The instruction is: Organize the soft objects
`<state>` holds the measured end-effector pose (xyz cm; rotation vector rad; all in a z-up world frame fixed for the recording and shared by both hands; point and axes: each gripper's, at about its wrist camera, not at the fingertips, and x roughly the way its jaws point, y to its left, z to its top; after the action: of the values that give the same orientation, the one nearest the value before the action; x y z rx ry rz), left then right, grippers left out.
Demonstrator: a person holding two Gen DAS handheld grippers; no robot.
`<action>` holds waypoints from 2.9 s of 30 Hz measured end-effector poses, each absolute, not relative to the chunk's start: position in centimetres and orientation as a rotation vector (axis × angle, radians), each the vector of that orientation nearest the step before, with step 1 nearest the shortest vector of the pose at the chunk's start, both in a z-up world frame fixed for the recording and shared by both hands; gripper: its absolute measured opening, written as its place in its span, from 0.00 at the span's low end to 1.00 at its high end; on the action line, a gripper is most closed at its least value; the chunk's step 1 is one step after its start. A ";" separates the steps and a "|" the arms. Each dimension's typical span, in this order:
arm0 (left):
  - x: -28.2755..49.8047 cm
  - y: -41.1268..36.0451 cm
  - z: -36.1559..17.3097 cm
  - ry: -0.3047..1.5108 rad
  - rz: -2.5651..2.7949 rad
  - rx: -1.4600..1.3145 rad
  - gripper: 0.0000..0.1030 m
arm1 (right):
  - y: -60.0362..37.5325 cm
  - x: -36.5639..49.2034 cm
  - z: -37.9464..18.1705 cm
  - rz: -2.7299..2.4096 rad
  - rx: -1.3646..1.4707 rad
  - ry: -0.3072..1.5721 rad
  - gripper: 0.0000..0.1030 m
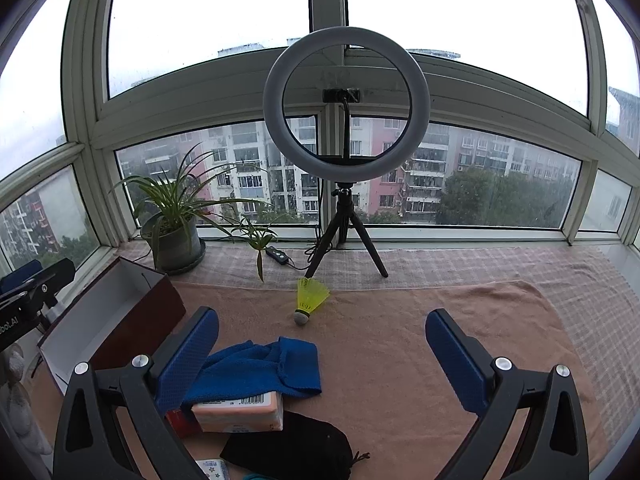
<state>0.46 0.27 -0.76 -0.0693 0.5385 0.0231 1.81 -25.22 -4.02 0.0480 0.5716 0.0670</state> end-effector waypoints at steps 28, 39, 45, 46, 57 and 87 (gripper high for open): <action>0.8 0.1 -1.2 0.554 0.021 -0.070 0.80 | -25.5 2.2 -4.5 0.064 0.055 0.591 0.99; 0.7 0.6 -1.8 0.572 0.035 -0.073 0.80 | -25.7 2.5 -4.8 0.069 0.044 0.614 0.99; -0.1 1.6 -2.6 0.606 0.058 -0.089 0.80 | -26.5 2.0 -5.4 0.094 0.051 0.638 0.99; -0.2 1.8 -2.8 0.614 0.061 -0.091 0.80 | -26.6 1.9 -5.6 0.098 0.054 0.646 0.99; -1.7 2.2 -5.5 0.706 0.045 -0.104 0.80 | -29.0 0.6 -8.8 0.135 0.073 0.738 0.99; -3.4 -3.8 -18.2 1.084 -0.068 -0.170 0.79 | -25.2 -4.3 -21.1 0.378 0.005 0.989 0.45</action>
<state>-3.37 -3.84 -18.22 -0.1705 1.0840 -0.0680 -4.27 -25.24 -21.07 0.0046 0.9887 0.3778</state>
